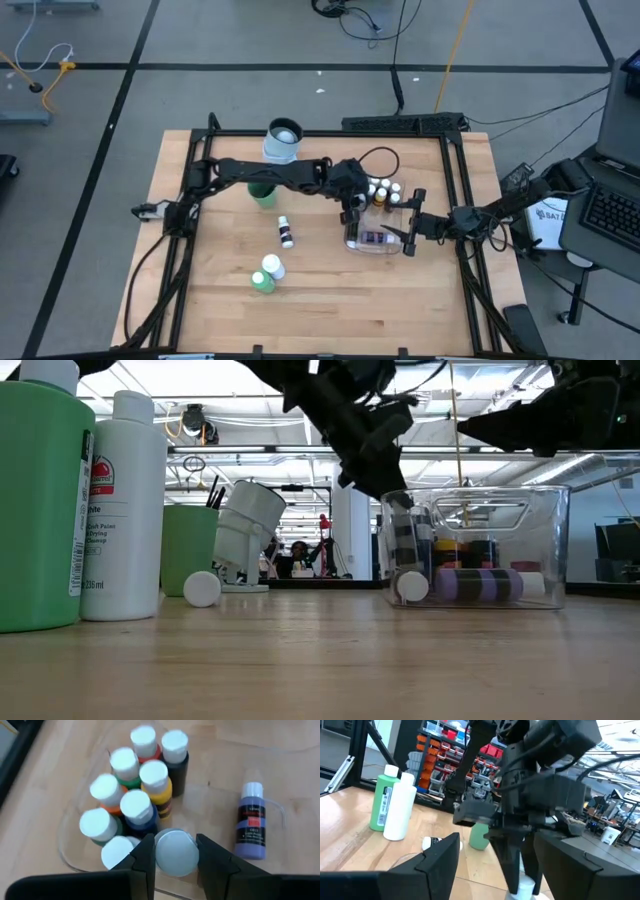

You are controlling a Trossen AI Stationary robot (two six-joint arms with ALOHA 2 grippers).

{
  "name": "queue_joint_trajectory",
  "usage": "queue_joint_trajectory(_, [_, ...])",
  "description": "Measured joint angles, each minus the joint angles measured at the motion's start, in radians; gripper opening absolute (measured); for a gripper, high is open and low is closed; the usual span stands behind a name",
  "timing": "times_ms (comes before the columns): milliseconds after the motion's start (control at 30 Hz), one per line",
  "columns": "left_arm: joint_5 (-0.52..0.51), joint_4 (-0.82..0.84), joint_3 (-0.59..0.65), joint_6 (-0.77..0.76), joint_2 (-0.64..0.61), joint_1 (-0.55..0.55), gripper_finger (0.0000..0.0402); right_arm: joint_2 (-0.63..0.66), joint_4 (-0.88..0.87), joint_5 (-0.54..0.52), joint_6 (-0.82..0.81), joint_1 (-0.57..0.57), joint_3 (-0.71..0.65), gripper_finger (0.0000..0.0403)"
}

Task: Pick & Place Paint Supplies
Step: Put the gray paint bottle into the transparent bin

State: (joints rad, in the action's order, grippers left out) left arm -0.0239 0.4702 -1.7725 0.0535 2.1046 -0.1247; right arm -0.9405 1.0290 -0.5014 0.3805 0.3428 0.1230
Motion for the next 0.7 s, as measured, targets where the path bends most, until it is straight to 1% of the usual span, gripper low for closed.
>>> queue_joint_trajectory(67, [0.019, 0.002, 0.000, -0.003, 0.016, -0.002, 0.0099, 0.000, 0.000, 0.000, 0.000, 0.000, 0.000, 0.0251])
queue_joint_trajectory(433, [0.031, -0.021, 0.000, -0.035, 0.066, -0.023, 0.0102, 0.000, -0.001, 0.000, 0.001, 0.000, 0.000, 0.0238])
queue_joint_trajectory(500, [0.031, -0.017, 0.000, -0.041, 0.066, -0.026, 0.0123, 0.000, -0.002, 0.000, 0.000, 0.000, 0.000, 0.0236])
queue_joint_trajectory(633, [0.019, -0.023, 0.000, -0.041, 0.070, -0.027, 0.0187, 0.000, -0.006, 0.000, -0.001, 0.000, 0.000, 0.0235])
queue_joint_trajectory(700, [0.019, -0.031, 0.000, -0.041, 0.067, -0.027, 0.0210, 0.000, -0.008, 0.000, -0.001, 0.000, 0.000, 0.0235])
